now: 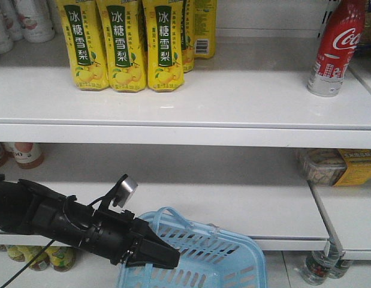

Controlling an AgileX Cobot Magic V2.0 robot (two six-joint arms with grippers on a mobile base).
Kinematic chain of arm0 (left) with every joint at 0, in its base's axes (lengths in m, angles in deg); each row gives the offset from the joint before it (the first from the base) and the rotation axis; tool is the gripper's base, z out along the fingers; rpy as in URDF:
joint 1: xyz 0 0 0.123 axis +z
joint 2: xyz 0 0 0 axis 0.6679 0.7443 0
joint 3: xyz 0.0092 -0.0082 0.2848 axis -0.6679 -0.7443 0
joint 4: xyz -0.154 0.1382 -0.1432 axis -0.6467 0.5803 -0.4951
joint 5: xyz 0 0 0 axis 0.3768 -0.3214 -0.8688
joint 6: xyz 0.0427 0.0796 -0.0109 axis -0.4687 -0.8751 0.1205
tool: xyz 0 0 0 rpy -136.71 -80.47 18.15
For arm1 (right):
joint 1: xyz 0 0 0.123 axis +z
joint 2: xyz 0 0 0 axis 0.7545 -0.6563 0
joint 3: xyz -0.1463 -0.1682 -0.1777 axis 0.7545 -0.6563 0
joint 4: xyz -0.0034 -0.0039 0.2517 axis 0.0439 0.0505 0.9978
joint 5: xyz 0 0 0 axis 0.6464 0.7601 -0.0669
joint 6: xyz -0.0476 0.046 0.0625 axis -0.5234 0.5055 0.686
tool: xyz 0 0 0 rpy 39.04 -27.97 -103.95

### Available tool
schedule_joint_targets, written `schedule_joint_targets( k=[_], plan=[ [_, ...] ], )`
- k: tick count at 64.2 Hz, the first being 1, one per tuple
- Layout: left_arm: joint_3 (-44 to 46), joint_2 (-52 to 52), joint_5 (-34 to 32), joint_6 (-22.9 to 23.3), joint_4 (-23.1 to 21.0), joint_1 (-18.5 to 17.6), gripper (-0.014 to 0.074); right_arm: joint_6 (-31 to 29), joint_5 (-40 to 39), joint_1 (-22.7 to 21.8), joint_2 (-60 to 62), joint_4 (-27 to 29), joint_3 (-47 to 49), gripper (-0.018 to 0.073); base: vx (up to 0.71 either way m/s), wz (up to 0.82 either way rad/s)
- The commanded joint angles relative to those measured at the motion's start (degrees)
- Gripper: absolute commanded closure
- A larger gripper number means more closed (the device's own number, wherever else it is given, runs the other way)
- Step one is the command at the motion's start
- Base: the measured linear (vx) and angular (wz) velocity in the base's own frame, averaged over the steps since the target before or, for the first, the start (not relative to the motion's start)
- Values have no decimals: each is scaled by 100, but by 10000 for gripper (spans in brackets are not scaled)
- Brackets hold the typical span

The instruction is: Place coke in basket with both arms

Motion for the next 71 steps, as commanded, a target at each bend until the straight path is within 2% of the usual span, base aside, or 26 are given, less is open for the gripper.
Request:
schedule_joint_targets(
  k=[1, 7, 12, 24, 34, 40, 50, 71],
  plan=[
    [120, -277, 370, -167, -403, -11, 604, -47, -386, -15, -236, 0, 189, 547, 0, 0],
    [120, -277, 370, -167, -403, -11, 604, -47, -380, -15, -368, -34, 197, 498, 0, 0],
    [120, -277, 370, -167, -403, -11, 604, -47, -342, -15, -462, -34, 246, 421, 0, 0],
    [120, -277, 370, -167, -403, -11, 604, -40, -323, -15, -600, 0, 394, 150, 0, 0],
    [120, -277, 370, -167, -403, -11, 604, -40, -419, -15, -599, 0, 400, -8, 0, 0],
    [120, -277, 370, -167, -403, -11, 604, -40, -438, -15, -599, 0, 400, -36, 0, 0],
    [120, -277, 370, -167, -403, -11, 604, -64, -800, -15, -790, -40, 474, -25, 0, 0],
    [120, -277, 370, -167, -403, -11, 604, -18, -932, -15, -2329, 0, 1996, -6, 0, 0]
  ],
)
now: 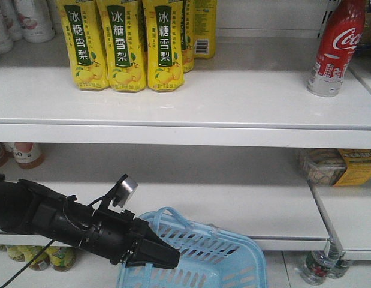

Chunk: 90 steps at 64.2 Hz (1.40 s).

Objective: Place coke in basket with both arms
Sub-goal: 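Reach the right gripper to the red Coca-Cola bottle and grasp its neck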

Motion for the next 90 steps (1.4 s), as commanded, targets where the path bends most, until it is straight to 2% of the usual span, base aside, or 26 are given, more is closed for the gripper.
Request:
schedule_joint_targets(
  k=[1, 20, 39, 65, 69, 74, 87, 90],
  plan=[
    [120, -277, 370, -162, -403, -11, 604, -23, -549, -15, -504, 0, 631, -6, 0, 0],
    [120, -277, 370, -162, -403, -11, 604, -56, -895, 10, -2035, -68, 1769, -5, 0, 0],
    [120, -277, 370, -162, -403, -11, 604, -43, -1084, 274, -3282, -34, 2651, -5, 0, 0],
    [120, -277, 370, -162, -403, -11, 604, -43, -1075, 265, -4120, 0, 3447, 8, 0, 0],
    [120, -277, 370, -162, -403, -11, 604, -43, -1092, 265, -4203, -34, 3506, 46, 0, 0],
    [120, -277, 370, -162, -403, -11, 604, -43, -1122, 265, -4231, -34, 3528, 156, 0, 0],
    [120, -277, 370, -162, -403, -11, 604, -43, -1056, 271, -4058, -34, 3528, 577, 0, 0],
    [120, -277, 370, -162, -403, -11, 604, -36, -974, 271, -3969, 0, 3528, 574, 0, 0]
  ],
)
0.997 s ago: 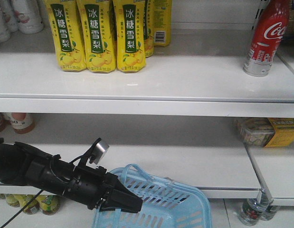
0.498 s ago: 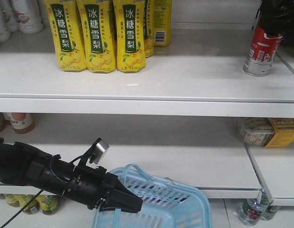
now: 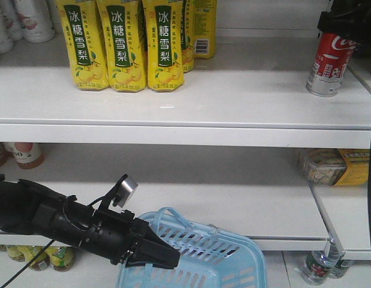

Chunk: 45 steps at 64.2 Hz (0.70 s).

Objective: Place coke in basket with both arms
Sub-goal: 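Reach the right gripper to the red Coca-Cola bottle and grasp its neck, then lift the bottle off the shelf and lower it toward the basket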

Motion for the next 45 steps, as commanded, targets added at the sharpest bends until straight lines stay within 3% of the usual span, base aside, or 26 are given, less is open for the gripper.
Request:
schedule_joint_targets(
  k=[1, 27, 40, 45],
  plan=[
    [120, -277, 375, -152, -398, -11, 604, -29, -396, -3, 361, -34, 220, 573, 0, 0],
    [120, -277, 375, -152, -398, -11, 604, -79, 787, -3, 1459, -63, 220, 569, 0, 0],
    [120, -277, 375, -152, -398, -11, 604, -141, 1881, -3, 2188, 0, 220, 569, 0, 0],
    [120, -277, 375, -152, -398, -11, 604, -437, 2420, -3, 2411, 345, 220, 569, 0, 0]
  ],
)
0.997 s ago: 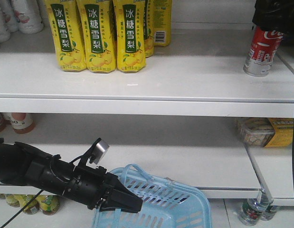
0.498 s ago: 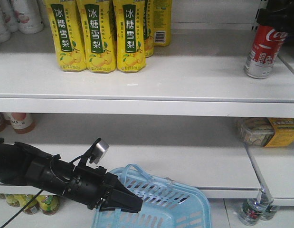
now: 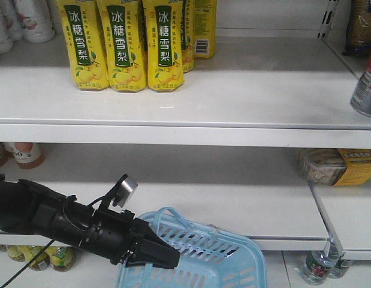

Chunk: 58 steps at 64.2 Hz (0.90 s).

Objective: Place coke in basket with both arms
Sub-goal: 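Lift the bottle off the shelf and lower it toward the basket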

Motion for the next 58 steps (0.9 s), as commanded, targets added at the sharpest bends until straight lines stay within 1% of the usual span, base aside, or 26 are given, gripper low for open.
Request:
schedule_joint_targets(
  k=[1, 6, 12, 14, 17, 21, 23, 27, 38, 43, 46, 51, 58],
  plan=[
    [120, -277, 380, -152, -398, -11, 604, -421, 96, -3, 352, 366, 220, 569, 0, 0],
    [120, -277, 380, -152, -398, -11, 604, -1241, 780, -3, 495, 1039, 220, 568, 0, 0],
    [120, -277, 380, -152, -398, -11, 604, -2187, 1681, -3, 565, 2069, 220, 564, 0, 0],
    [120, -277, 380, -152, -398, -11, 604, -2408, 1929, -3, 571, 2506, 220, 564, 0, 0],
    [120, -277, 380, -152, -398, -11, 604, -2732, 2291, -3, 571, 3009, 215, 564, 0, 0],
    [120, -277, 380, -152, -398, -11, 604, -2998, 2543, -3, 571, 3600, 178, 564, 0, 0],
    [120, -277, 380, -152, -398, -11, 604, -3097, 2558, -3, 571, 3790, 123, 564, 0, 0],
    [120, -277, 380, -152, -398, -11, 604, -3273, 2515, -3, 571, 4013, -87, 564, 0, 0],
    [120, -277, 380, -152, -398, -11, 604, -3260, 2269, -3, 423, 4162, -1143, 564, 0, 0],
    [120, -277, 380, -152, -398, -11, 604, -3348, 2086, -3, 314, 4290, -1633, 564, 0, 0],
    [120, -277, 380, -152, -398, -11, 604, -3530, 1979, -3, 214, 4407, -1992, 564, 0, 0],
    [120, -277, 380, -152, -398, -11, 604, -3938, 1871, -3, 21, 4755, -2369, 564, 0, 0],
    [120, -277, 380, -152, -398, -11, 604, -4629, 1775, -3, -283, 5444, -2791, 564, 0, 0]
  ],
)
